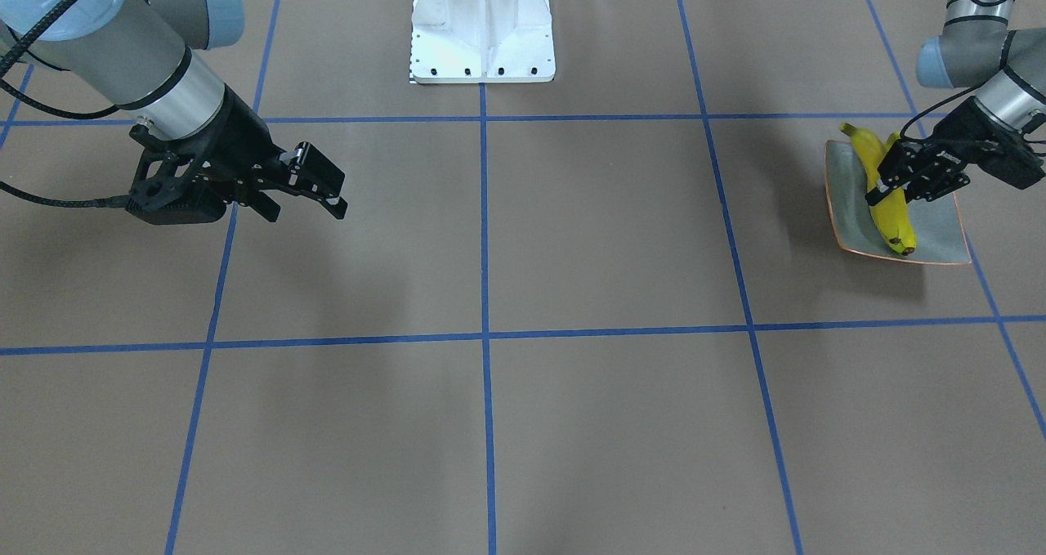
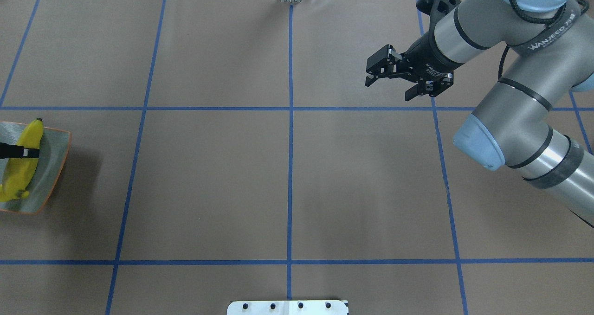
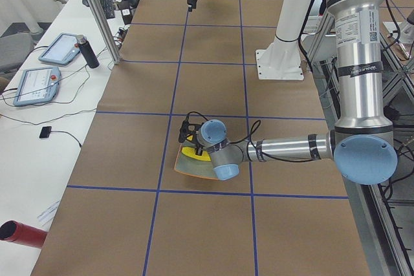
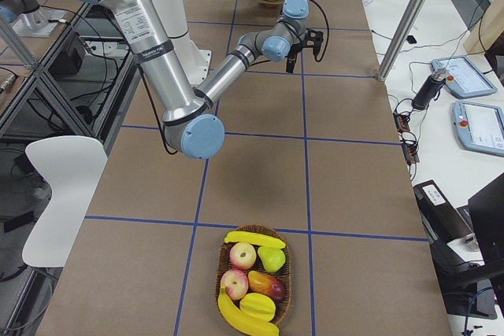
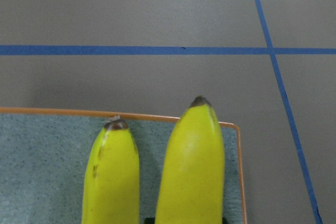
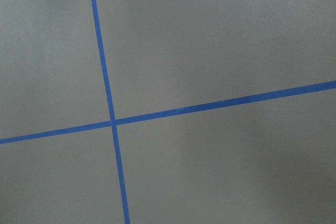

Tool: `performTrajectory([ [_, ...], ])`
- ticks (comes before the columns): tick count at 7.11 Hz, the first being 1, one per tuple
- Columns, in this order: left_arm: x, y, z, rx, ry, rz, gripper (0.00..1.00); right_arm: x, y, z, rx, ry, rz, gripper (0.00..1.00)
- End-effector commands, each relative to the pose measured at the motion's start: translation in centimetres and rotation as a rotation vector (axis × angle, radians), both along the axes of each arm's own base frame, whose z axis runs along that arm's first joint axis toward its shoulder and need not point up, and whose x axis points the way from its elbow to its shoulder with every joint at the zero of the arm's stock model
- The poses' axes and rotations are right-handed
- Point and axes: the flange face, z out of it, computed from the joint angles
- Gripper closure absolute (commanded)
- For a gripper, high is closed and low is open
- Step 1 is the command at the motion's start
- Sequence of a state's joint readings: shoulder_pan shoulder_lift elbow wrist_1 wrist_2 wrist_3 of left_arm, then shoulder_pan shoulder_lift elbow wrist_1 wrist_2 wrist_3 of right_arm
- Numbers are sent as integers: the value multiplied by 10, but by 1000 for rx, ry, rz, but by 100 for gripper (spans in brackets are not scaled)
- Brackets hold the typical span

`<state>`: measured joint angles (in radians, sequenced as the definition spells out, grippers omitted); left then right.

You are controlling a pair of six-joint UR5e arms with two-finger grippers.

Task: Transfer all bananas from basket to plate

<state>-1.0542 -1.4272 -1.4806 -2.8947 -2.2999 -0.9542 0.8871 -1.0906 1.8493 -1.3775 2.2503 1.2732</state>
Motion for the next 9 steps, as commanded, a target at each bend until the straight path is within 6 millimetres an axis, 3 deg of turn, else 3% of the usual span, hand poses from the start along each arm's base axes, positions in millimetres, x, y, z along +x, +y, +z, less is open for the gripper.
performTrajectory([
  [1, 6, -2, -3, 6, 3, 9, 100, 0, 1, 2, -2, 2, -1, 1],
  [2, 12, -2, -4, 9, 5, 20, 100, 0, 1, 1, -1, 1, -1, 1],
  [3, 13, -3, -4, 8, 5, 23, 76, 0, 1, 2, 1, 3, -3, 1],
  [4, 13, -4, -5, 9, 4, 20, 9, 0, 0, 4, 3, 5, -5, 1],
  [5, 12, -4, -4, 9, 3, 19, 0, 0, 0, 3, 4, 4, -5, 1],
  [9, 13, -4, -8, 25, 11, 48, 0, 1, 0, 2, 9, 3, -5, 1],
])
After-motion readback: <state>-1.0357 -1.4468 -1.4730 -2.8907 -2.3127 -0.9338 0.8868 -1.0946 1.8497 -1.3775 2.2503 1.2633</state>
